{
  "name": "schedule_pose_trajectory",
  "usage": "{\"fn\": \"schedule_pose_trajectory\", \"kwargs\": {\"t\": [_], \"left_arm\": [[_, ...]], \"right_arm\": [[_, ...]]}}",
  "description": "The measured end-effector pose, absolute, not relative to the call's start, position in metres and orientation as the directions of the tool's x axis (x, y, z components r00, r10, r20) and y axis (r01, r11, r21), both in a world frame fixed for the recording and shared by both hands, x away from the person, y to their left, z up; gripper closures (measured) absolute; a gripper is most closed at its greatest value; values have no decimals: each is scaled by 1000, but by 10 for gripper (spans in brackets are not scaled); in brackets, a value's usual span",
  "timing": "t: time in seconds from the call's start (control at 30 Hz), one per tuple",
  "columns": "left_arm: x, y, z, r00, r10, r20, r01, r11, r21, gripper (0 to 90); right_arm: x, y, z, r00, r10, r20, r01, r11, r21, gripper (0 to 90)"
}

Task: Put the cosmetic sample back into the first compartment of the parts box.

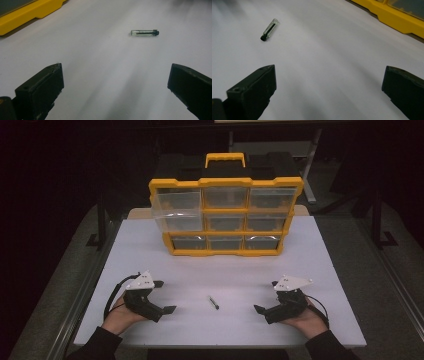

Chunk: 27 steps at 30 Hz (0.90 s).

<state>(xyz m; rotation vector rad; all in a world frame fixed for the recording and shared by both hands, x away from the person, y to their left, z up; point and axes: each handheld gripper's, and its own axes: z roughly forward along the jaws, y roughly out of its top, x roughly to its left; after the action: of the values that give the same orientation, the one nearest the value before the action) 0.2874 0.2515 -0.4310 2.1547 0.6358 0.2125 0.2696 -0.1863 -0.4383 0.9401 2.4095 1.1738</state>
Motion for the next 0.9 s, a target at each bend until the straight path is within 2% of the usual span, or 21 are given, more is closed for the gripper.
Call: {"fn": "schedule_pose_trajectory", "kwargs": {"t": [0.53, 0.9], "left_arm": [[289, 249, -434, 863, 497, -94, 380, -515, 768, 0], [289, 249, -435, 861, 497, -102, 390, -520, 760, 0]], "right_arm": [[273, -182, -430, -738, 672, 55, 453, 433, 779, 0], [275, -175, -426, -749, 661, 55, 436, 428, 792, 0]]}}
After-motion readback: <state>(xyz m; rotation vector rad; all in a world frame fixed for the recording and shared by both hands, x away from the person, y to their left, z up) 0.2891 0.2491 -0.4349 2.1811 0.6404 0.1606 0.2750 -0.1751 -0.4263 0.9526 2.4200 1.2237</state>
